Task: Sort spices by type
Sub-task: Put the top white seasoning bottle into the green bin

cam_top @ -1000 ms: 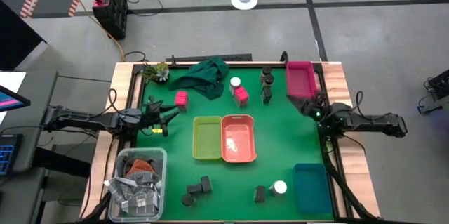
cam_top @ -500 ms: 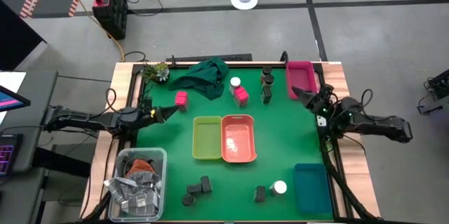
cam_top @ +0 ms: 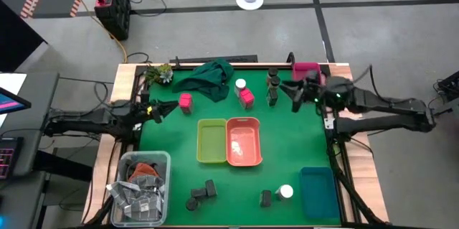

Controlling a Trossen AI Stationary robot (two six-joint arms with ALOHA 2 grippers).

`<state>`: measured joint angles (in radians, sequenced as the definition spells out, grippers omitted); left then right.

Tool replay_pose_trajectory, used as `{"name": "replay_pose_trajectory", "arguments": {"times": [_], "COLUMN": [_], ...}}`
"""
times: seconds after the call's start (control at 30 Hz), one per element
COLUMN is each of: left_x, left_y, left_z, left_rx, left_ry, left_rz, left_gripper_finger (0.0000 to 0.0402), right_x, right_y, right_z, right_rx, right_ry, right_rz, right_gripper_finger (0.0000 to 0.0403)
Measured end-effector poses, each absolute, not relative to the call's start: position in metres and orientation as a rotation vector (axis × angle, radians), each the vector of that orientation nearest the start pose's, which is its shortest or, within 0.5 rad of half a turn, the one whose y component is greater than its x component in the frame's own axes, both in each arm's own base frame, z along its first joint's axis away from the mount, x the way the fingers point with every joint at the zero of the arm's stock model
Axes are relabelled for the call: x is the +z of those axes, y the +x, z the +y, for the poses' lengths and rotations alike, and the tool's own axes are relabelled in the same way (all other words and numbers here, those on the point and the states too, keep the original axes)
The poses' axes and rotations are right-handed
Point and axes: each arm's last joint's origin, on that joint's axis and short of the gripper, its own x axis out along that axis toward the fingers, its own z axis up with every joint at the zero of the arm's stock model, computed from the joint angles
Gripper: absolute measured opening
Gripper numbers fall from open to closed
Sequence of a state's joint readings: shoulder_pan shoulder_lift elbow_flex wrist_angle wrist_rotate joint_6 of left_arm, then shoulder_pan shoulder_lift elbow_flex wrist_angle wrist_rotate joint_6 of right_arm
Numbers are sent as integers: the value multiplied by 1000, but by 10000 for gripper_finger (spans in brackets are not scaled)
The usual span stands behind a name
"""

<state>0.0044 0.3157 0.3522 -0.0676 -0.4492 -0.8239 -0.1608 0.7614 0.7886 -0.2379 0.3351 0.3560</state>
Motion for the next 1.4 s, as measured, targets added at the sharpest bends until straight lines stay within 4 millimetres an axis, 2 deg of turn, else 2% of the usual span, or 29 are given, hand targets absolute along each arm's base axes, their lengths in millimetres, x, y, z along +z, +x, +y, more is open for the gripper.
{"name": "replay_pose_trajectory", "arguments": {"times": [0.07,0.2,0.33,0.43,0.6,0.77,0.97,1.1,1.27,1.4], "left_x": [268,294,310,316,315,303,286,277,281,287], "left_y": [100,93,93,99,115,129,141,152,166,175], "left_z": [13,14,14,14,14,15,27,41,53,58], "left_rx": [456,517,548,567,605,644,739,782,782,791], "left_ry": [-749,-706,-685,-670,-651,-659,-680,-695,-680,-647], "left_rz": [-128,-71,-6,46,148,257,406,488,555,568], "left_gripper_finger": [126,138,169,195,220,218,215,214,214,214], "right_x": [345,356,365,369,359,342,336,337,340,337], "right_y": [174,199,226,247,277,302,321,327,326,324], "right_z": [-39,-48,-55,-64,-78,-77,-72,-69,-69,-82], "right_rx": [-538,-571,-545,-498,-435,-416,-386,-369,-354,-391], "right_ry": [305,230,124,139,206,208,187,168,136,151], "right_rz": [169,346,473,532,651,785,824,824,837,849], "right_gripper_finger": [151,164,207,247,283,285,285,287,287,287]}}
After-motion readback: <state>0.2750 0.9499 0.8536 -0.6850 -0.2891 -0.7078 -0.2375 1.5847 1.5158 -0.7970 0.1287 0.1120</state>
